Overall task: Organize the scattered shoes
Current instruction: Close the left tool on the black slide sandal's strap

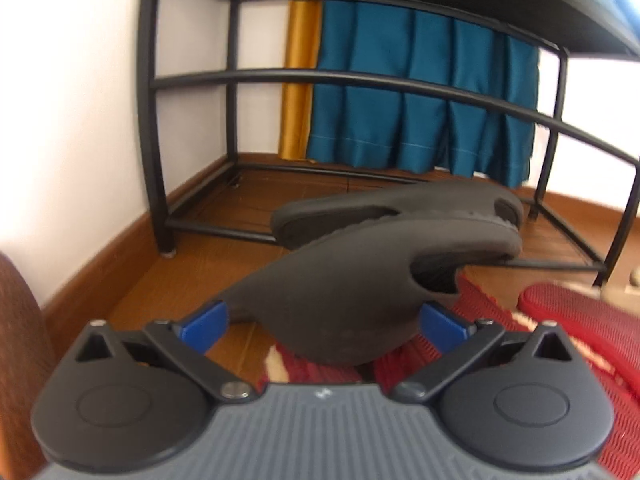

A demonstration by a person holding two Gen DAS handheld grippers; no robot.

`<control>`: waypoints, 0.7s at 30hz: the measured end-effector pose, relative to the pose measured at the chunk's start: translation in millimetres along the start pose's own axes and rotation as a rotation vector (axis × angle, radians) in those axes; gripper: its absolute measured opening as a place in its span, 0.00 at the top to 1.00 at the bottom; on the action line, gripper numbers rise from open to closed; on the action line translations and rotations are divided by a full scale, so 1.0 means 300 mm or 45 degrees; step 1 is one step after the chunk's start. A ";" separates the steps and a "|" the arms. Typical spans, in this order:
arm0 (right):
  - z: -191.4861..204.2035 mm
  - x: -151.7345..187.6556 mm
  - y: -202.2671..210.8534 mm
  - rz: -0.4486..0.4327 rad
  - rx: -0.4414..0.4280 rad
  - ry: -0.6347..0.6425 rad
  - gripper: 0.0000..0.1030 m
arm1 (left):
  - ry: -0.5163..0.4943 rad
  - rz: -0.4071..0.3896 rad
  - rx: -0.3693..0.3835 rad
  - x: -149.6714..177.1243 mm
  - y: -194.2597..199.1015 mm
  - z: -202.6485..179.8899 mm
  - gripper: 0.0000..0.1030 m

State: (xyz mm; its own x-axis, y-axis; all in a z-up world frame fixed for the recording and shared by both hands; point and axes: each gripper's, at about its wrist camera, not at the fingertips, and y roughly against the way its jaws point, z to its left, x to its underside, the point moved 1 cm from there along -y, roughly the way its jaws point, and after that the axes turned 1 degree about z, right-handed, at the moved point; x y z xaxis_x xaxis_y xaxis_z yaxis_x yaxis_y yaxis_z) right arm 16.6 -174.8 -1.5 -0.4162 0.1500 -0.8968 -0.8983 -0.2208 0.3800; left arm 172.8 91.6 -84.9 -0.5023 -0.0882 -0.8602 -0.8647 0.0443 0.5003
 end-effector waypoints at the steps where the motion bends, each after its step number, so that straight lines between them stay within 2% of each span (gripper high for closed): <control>1: 0.004 0.001 -0.004 0.004 -0.003 0.003 0.00 | 0.019 -0.001 -0.003 0.000 -0.006 0.001 0.00; 8: 0.032 0.005 -0.036 0.030 -0.027 0.022 0.00 | 0.110 0.010 0.033 -0.012 -0.046 0.015 0.00; 15: 0.034 0.019 -0.044 0.051 -0.041 0.023 0.00 | 0.108 -0.006 0.025 -0.029 -0.049 0.001 0.00; 21: 0.035 0.024 -0.048 0.053 -0.045 0.020 0.00 | 0.050 -0.012 -0.020 -0.045 -0.049 -0.032 0.00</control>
State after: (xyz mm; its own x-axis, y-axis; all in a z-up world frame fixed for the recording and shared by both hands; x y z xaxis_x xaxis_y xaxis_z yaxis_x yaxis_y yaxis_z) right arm 25.1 -160.6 -11.2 -0.4507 0.1251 -0.8839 -0.8746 -0.2602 0.4091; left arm 192.3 82.7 -79.6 -0.4933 -0.1276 -0.8605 -0.8690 0.0279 0.4940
